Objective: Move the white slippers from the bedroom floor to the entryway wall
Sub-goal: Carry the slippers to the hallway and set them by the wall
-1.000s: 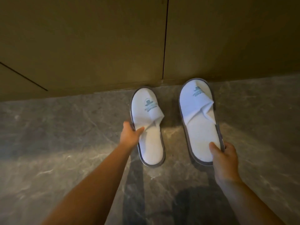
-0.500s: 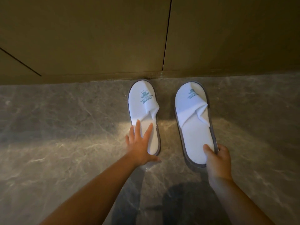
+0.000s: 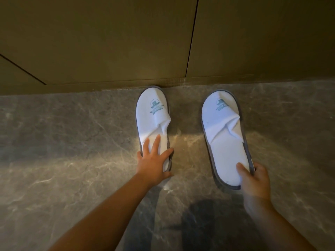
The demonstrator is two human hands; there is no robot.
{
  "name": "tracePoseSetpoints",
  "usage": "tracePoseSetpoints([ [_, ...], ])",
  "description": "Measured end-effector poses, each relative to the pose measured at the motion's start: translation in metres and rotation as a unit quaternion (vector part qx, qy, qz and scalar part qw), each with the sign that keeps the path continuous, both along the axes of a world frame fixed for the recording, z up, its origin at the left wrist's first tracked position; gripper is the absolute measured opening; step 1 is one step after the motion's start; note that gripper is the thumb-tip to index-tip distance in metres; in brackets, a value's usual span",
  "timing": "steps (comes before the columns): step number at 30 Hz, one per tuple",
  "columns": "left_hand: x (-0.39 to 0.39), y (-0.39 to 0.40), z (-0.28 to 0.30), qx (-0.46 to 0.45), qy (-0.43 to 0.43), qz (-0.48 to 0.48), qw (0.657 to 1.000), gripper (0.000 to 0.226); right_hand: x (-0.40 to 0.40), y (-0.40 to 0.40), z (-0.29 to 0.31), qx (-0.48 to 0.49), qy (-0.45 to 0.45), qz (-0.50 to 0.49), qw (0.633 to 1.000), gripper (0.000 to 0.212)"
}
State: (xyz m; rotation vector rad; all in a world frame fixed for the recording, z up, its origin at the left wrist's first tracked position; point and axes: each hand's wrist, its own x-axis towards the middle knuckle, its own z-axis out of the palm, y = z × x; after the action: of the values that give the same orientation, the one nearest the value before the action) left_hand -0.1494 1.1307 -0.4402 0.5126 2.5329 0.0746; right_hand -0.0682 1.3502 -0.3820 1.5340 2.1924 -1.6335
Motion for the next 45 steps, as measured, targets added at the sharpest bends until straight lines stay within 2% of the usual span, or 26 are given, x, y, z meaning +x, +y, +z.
tracePoseSetpoints([
  [6, 0.000, 0.001, 0.001, -0.003, -0.007, 0.010, 1.000, 0.079, -0.004, -0.003, 0.000, 0.001, 0.013, -0.009, 1.000, 0.039],
  [10, -0.001, 0.006, 0.010, -0.019, -0.049, 0.014, 0.999, 0.089, -0.004, -0.005, 0.000, -0.010, 0.009, -0.020, 1.000, 0.038],
  [15, -0.006, 0.017, 0.044, 0.039, -0.052, 0.025, 0.998, 0.075, -0.012, 0.007, 0.027, -0.067, -0.010, -0.078, 0.995, 0.041],
  [19, -0.007, 0.029, 0.084, 0.106, -0.090, 0.017, 0.990, 0.065, -0.016, 0.044, 0.078, -0.032, -0.033, -0.062, 0.997, 0.033],
  [23, -0.016, 0.062, 0.107, 0.138, -0.087, -0.022, 0.986, 0.058, -0.008, 0.083, 0.103, -0.017, -0.046, -0.080, 0.996, 0.037],
  [30, -0.028, 0.170, 0.072, 0.103, -0.053, -0.075, 0.990, 0.057, 0.007, 0.156, 0.054, -0.030, 0.015, -0.131, 0.991, 0.037],
  [35, -0.014, 0.228, 0.036, 0.064, -0.058, -0.066, 0.994, 0.068, 0.014, 0.212, 0.006, -0.088, 0.048, -0.138, 0.985, 0.035],
  [38, -0.003, 0.241, 0.019, 0.047, -0.045, -0.035, 0.997, 0.072, 0.011, 0.237, -0.018, -0.126, 0.028, -0.110, 0.985, 0.040],
  [40, 0.003, 0.245, 0.012, 0.040, -0.041, -0.013, 0.998, 0.077, 0.007, 0.248, -0.031, -0.095, -0.008, -0.054, 0.994, 0.050],
  [42, 0.008, 0.247, 0.007, 0.026, -0.040, -0.001, 0.999, 0.085, 0.001, 0.253, -0.038, 0.018, -0.075, 0.021, 0.997, 0.068],
  [45, 0.012, 0.247, 0.002, 0.014, -0.031, 0.004, 0.999, 0.090, -0.003, 0.244, -0.041, 0.153, -0.130, 0.128, 0.971, 0.096],
])
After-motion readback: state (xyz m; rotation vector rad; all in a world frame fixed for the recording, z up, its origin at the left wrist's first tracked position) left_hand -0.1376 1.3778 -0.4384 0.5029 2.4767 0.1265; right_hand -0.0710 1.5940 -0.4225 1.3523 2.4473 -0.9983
